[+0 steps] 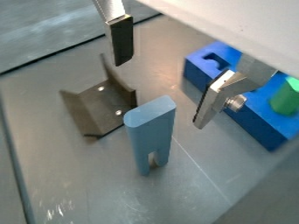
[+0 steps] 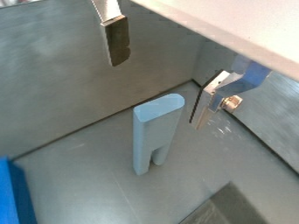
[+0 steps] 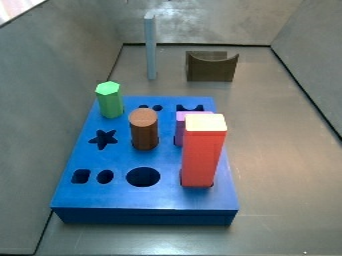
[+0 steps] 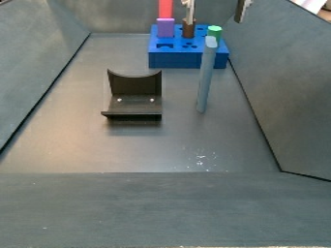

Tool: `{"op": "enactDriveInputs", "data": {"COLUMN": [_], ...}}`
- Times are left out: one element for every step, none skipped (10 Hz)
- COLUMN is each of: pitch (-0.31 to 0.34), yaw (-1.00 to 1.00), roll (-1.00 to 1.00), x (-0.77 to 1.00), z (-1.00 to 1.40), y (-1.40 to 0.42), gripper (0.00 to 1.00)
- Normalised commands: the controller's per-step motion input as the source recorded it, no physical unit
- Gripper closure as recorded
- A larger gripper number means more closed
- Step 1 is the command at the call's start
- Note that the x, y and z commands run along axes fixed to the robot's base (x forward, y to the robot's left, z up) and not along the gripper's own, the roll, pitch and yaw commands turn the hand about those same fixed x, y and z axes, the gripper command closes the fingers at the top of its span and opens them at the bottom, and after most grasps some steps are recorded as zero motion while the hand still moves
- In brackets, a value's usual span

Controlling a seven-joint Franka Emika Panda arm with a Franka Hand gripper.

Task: Pick up the square-circle object. Move up. Rotate the square-circle object. Place the square-circle object on the fixture. Regrasp the square-circle object. Move to above the board. Insert the square-circle object.
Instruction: Rotate the square-circle object.

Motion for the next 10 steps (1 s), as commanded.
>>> {"op": "enactDriveInputs", "data": {"pitch": [0.006, 0.006, 0.006, 0.006, 0.006, 0.007, 0.007, 0.007, 0.007, 0.007], "yaw": [1.00, 1.00, 1.00, 1.00, 1.00, 1.00, 1.00, 1.00, 1.00, 1.00], "roll": [-0.01, -0.01, -0.01, -0.01, -0.01, -0.01, -0.01, -0.01, -0.01, -0.01], "x": [0.02, 0.02, 0.02, 0.02, 0.02, 0.02, 0.02, 0.02, 0.02, 0.02], "z": [-0.02, -0.02, -0.01, -0.01, -0.01, -0.01, -0.01, -0.01, -0.01, -0.01], "y": [0.00, 0.00, 0.00, 0.00, 0.00, 0.00, 0.00, 0.00, 0.00, 0.00], "gripper": [0.00, 0.00, 0.00, 0.00, 0.00, 0.00, 0.00, 0.00, 0.00, 0.00]}}
